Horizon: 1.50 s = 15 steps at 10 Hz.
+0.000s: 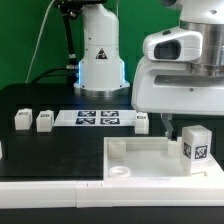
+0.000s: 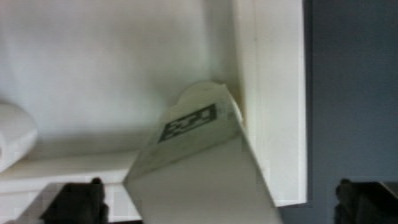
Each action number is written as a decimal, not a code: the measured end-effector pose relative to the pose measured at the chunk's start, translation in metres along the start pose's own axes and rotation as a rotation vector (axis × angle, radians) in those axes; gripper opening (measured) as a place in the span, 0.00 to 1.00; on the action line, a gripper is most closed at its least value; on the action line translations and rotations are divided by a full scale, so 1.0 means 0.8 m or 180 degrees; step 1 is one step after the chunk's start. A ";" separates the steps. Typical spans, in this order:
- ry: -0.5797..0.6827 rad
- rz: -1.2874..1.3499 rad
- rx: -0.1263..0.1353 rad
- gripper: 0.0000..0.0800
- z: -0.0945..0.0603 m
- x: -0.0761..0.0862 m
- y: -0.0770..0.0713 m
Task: Assemble one leg
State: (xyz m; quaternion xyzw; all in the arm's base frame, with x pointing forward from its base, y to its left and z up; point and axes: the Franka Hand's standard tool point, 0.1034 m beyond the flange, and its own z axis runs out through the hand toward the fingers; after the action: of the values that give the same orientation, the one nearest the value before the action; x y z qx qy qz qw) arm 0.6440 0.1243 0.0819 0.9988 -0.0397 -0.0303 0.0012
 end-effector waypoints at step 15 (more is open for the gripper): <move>-0.0027 0.1744 0.0040 0.37 0.002 0.002 0.005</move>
Offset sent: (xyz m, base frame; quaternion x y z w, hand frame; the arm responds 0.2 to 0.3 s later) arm 0.0000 0.0000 0.0000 0.0000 0.0000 -0.0899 0.9960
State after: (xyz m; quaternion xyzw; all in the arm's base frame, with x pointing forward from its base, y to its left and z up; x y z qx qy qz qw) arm 0.6449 0.1203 0.0803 0.9506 -0.3085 -0.0328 0.0029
